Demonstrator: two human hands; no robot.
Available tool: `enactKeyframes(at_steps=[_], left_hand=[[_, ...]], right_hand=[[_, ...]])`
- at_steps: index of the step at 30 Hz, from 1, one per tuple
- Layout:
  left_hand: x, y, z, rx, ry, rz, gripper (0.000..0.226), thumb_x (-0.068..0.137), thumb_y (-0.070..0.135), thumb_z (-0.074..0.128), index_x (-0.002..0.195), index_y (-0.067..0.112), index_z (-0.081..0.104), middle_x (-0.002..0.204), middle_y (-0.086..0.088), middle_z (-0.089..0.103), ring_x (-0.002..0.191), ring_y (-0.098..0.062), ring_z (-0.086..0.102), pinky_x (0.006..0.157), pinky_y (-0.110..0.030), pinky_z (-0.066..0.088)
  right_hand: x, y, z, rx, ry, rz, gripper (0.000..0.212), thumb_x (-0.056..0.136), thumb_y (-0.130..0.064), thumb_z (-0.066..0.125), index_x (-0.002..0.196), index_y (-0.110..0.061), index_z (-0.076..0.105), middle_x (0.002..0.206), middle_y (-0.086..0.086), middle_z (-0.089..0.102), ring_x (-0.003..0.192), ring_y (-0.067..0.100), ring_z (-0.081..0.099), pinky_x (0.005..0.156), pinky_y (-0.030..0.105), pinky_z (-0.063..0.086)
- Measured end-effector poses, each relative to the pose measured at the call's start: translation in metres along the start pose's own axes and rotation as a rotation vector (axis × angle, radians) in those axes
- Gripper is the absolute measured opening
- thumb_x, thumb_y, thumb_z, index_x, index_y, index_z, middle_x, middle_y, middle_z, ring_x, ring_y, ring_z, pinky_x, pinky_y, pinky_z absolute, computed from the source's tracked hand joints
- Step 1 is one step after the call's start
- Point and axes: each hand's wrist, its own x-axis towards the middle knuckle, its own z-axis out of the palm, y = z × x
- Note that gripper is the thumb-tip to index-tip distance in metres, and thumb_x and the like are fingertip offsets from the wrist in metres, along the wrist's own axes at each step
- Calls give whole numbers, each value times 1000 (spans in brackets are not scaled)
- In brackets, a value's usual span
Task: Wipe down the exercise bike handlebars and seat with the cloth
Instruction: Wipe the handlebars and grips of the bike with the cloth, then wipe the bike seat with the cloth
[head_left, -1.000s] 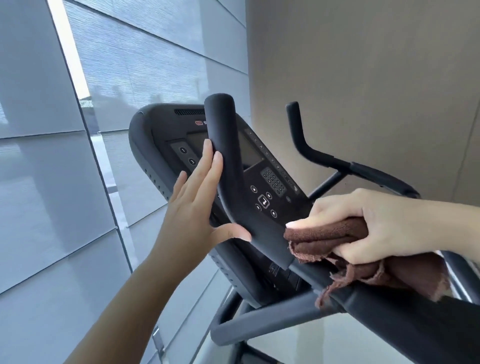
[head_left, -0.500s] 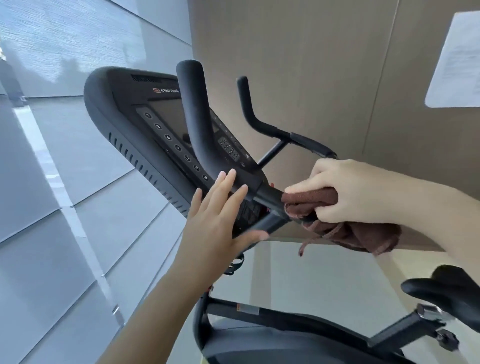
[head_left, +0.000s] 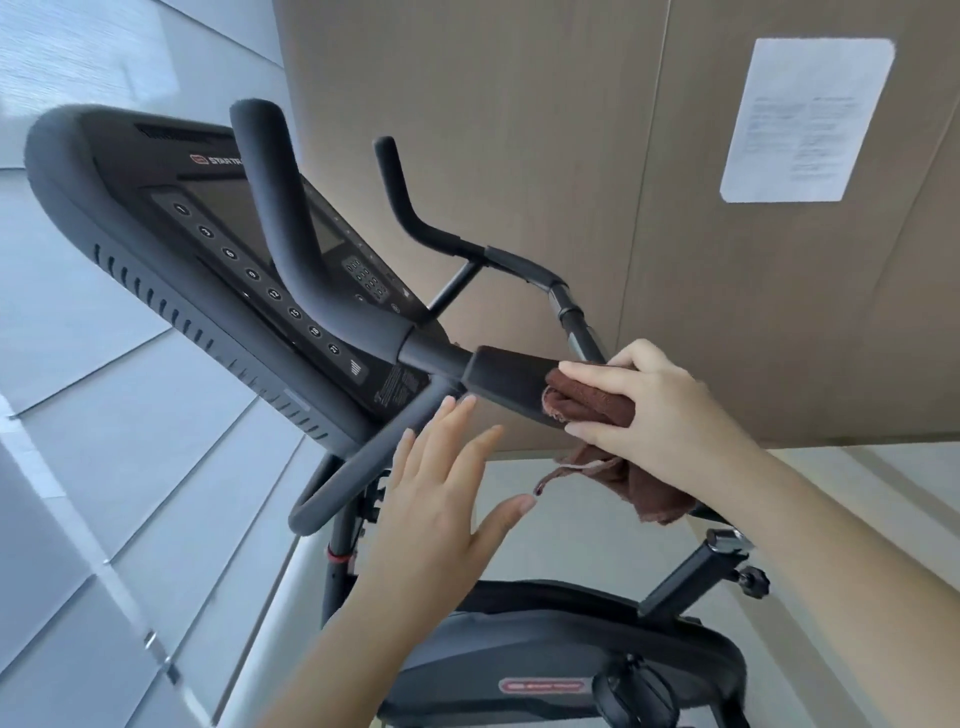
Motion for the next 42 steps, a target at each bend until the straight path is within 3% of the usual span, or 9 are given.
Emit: enactKeyframes(at_steps=[8, 17, 21, 26, 38, 42], left_hand=[[17, 89, 53, -74, 33, 111, 47, 87, 42, 44, 117, 8, 56, 135, -14, 45, 130, -28, 36, 99, -53, 38], [50, 196, 168, -111, -39, 120, 44, 88, 41, 42, 116, 9, 55, 133, -15, 48, 128, -30, 40, 101, -49, 35], [56, 216, 214, -108, -96, 65, 39, 87, 32, 57, 115, 5, 56, 129, -17, 51, 122, -34, 46, 98, -51, 38], [64, 221, 263, -104, -170, 25, 37, 84, 23, 62, 115, 3, 56, 128, -19, 52, 118, -36, 49, 96, -51, 39], [113, 167, 413, -113, -393, -64, 47, 90, 31, 51, 130, 8, 43, 143, -14, 37, 135, -30, 26, 109, -49, 24], [135, 141, 461, -120, -476, -116, 50, 90, 32, 52, 132, 8, 41, 145, -13, 34, 136, -28, 22, 110, -43, 16]], right_hand=[[-63, 89, -14, 240, -54, 171, 52, 78, -13, 69, 122, -36, 57, 96, -2, 50, 85, 7, 51, 73, -2, 33], [-134, 215, -71, 269, 30, 320, 52, 76, -11, 72, 122, -31, 58, 103, -3, 53, 95, 3, 52, 80, -2, 33], [-162, 262, -78, 247, 34, 366, 52, 75, -9, 72, 122, -28, 59, 98, -4, 51, 92, -2, 52, 77, -4, 33], [-177, 304, -66, 247, -8, 424, 53, 77, -10, 71, 124, -29, 56, 102, -2, 52, 94, 5, 54, 80, -2, 35], [-145, 398, 25, 277, -14, 621, 53, 77, -11, 72, 126, -24, 56, 108, 1, 50, 97, 10, 54, 79, -6, 32], [-107, 432, 45, 265, -55, 660, 53, 79, -12, 70, 128, -24, 53, 110, 1, 47, 98, 12, 54, 84, 8, 38]])
